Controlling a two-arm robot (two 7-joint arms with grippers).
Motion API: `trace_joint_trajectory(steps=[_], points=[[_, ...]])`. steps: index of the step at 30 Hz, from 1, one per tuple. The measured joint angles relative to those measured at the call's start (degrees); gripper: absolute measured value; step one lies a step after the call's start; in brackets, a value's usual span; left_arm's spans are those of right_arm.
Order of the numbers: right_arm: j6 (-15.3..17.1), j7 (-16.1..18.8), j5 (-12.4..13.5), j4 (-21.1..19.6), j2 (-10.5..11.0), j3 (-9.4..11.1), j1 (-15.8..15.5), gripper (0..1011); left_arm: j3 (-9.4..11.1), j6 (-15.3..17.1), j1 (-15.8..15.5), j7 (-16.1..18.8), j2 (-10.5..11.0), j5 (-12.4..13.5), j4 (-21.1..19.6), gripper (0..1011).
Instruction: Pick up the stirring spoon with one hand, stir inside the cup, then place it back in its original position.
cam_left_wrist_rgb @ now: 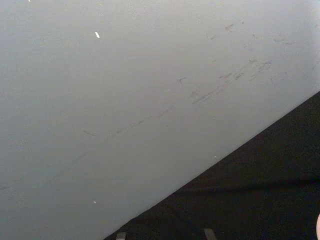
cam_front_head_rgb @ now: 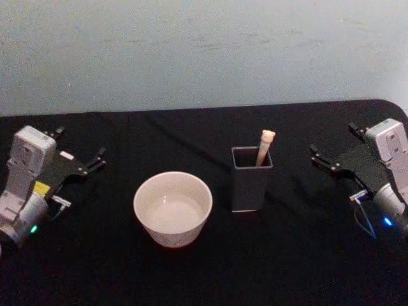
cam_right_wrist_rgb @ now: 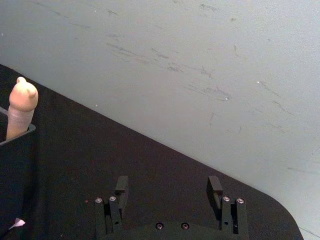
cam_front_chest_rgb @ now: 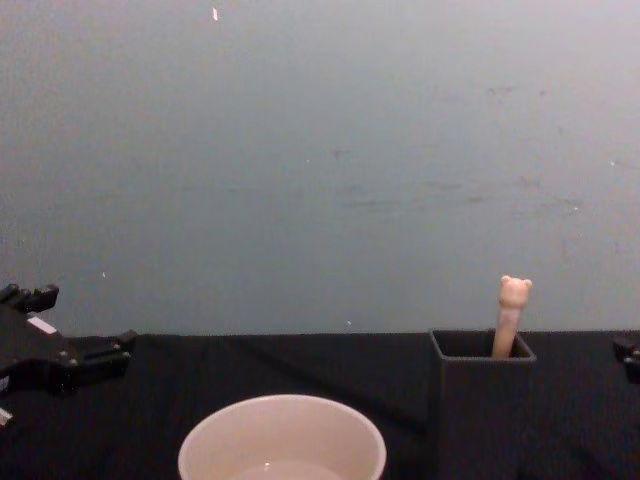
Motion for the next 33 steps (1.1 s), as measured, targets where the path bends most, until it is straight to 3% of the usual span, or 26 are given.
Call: trace_joint_trajectory(steps=[12,17,21,25,26,28,33], points=[[0.0,0.0,0.0,0.0,0.0,0.0,0.0,1000,0.0,0.0,0.0,0.0,0.0,0.0,0.0,1001],[-0.1,1.8,0.4,-0.8,-0.1,0.8,-0.5,1000,0.0,0.0,0.0,0.0,0.0,0.0,0.0,1001],[-0.1,4.8,2.8,-2.3,0.3,2.0,-1.2,1000,0.0,0.0,0.0,0.0,0.0,0.0,0.0,1001],[0.2,10.5,7.8,-4.6,1.3,3.8,-2.4,1002,0.0,0.0,0.0,0.0,0.0,0.0,0.0,1001],[0.2,10.5,7.8,-4.6,1.3,3.8,-2.4,1002,0.0,0.0,0.0,0.0,0.0,0.0,0.0,1002],[0.7,15.3,11.8,-5.8,2.2,5.0,-3.1,1000,0.0,0.0,0.0,0.0,0.0,0.0,0.0,1001],[1.3,22.8,16.7,-6.6,3.3,6.1,-3.6,1000,0.0,0.0,0.0,0.0,0.0,0.0,0.0,1001]])
